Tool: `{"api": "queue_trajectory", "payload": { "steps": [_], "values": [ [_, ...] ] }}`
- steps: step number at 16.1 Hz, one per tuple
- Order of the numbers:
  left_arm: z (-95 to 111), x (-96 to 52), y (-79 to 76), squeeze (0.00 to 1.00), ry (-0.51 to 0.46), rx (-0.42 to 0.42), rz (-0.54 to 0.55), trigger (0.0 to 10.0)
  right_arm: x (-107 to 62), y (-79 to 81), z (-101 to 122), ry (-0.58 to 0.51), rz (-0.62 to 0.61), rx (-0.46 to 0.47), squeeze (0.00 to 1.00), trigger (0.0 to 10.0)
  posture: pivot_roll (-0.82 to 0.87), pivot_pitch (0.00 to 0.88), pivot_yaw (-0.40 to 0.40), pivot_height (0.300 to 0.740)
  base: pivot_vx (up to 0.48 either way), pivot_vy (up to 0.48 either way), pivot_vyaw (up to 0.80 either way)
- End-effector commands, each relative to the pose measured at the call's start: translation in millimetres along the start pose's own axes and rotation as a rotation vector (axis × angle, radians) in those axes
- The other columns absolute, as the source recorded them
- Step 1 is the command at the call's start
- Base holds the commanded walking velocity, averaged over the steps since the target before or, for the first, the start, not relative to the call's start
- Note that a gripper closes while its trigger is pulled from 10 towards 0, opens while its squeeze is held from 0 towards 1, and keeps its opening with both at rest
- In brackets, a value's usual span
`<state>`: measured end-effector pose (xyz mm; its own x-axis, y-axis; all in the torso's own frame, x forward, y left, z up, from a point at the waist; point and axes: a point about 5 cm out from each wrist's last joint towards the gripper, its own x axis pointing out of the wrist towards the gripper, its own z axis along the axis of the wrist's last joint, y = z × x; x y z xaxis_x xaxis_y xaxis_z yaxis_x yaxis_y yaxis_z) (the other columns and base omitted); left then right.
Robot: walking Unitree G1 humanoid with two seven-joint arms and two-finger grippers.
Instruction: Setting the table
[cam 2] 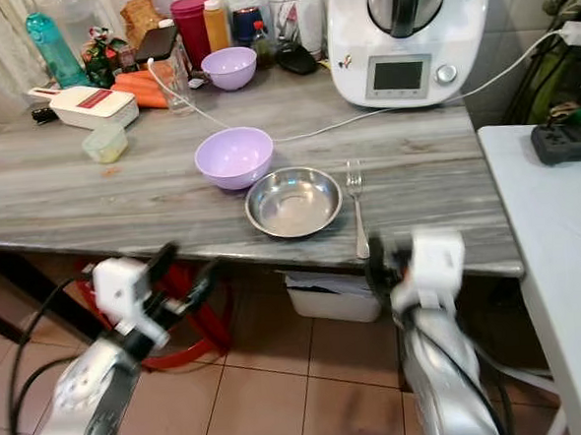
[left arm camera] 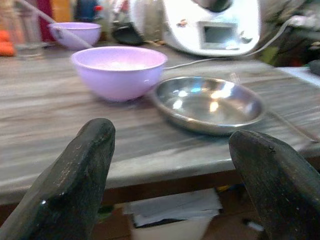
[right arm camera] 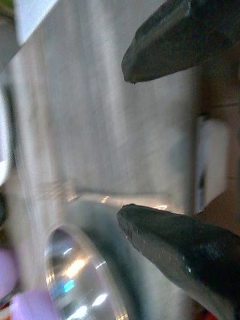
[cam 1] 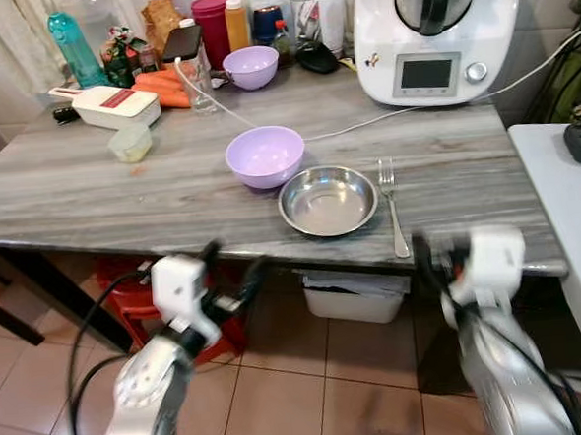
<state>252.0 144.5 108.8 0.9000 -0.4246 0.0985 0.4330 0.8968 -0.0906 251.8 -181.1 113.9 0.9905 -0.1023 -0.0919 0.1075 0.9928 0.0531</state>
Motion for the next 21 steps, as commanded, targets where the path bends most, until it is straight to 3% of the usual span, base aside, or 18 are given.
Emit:
{"api": "queue_trajectory", "payload": {
  "steps": [1,5,7,8,11,12,13,16,19,21],
  "values": [
    [0.2,-2.8,8.3,0.00,0.016,0.065,0.079,10.0,-5.0,1.7,10.0,-0.043,0.027,-0.006,1.00,10.0,-0.08,0.042,0.101,0.740,0.000,0.000,0.00],
    [-11.3,-10.5,30.0,0.00,0.074,0.185,0.294,10.0,-14.0,-1.9,16.4,-0.096,0.029,-0.052,1.00,10.0,-0.09,0.039,0.104,0.740,0.000,0.000,0.00],
    [-13.6,-13.6,35.8,0.00,0.085,0.216,0.343,10.0,-14.0,-2.8,19.5,-0.112,0.019,-0.082,1.00,10.0,-0.09,0.038,0.104,0.740,0.000,0.000,0.00],
    [-12.1,-16.0,44.2,0.00,0.076,0.216,0.408,10.0,-14.0,-1.7,22.4,-0.126,0.031,-0.086,0.00,10.0,-0.08,0.034,0.099,0.740,0.000,0.000,0.00],
    [-6.3,-17.5,54.0,0.00,0.066,0.200,0.419,10.0,-13.1,9.9,24.6,-0.144,0.131,-0.091,0.00,10.0,-0.07,0.024,0.084,0.740,0.000,0.000,0.00],
    [-5.6,-21.6,54.3,0.00,0.078,0.224,0.413,10.0,-15.0,6.5,23.4,-0.142,0.092,-0.127,0.00,10.0,-0.07,0.020,0.082,0.740,0.000,0.000,0.00],
    [-6.0,-31.3,55.9,0.00,0.081,0.263,0.418,10.0,-20.8,4.4,20.3,-0.164,0.117,-0.149,0.00,10.0,-0.07,0.016,0.082,0.740,0.000,0.000,0.00],
    [-16.8,-52.7,52.7,0.00,0.132,0.255,0.436,10.0,-35.5,-2.3,10.6,-0.097,0.138,-0.138,0.00,10.0,-0.07,0.013,0.082,0.740,0.000,0.000,0.00],
    [-23.5,-58.2,45.6,0.00,0.139,0.229,0.496,10.0,-44.7,-3.0,4.1,-0.095,0.117,-0.136,0.00,10.0,-0.08,0.008,0.091,0.740,0.000,0.000,0.00],
    [-22.9,-54.6,43.8,0.00,0.126,0.248,0.476,10.0,-42.1,-4.1,4.8,-0.094,0.098,-0.125,0.00,10.0,-0.07,0.003,0.093,0.740,0.000,0.000,0.00]
  ]
}}
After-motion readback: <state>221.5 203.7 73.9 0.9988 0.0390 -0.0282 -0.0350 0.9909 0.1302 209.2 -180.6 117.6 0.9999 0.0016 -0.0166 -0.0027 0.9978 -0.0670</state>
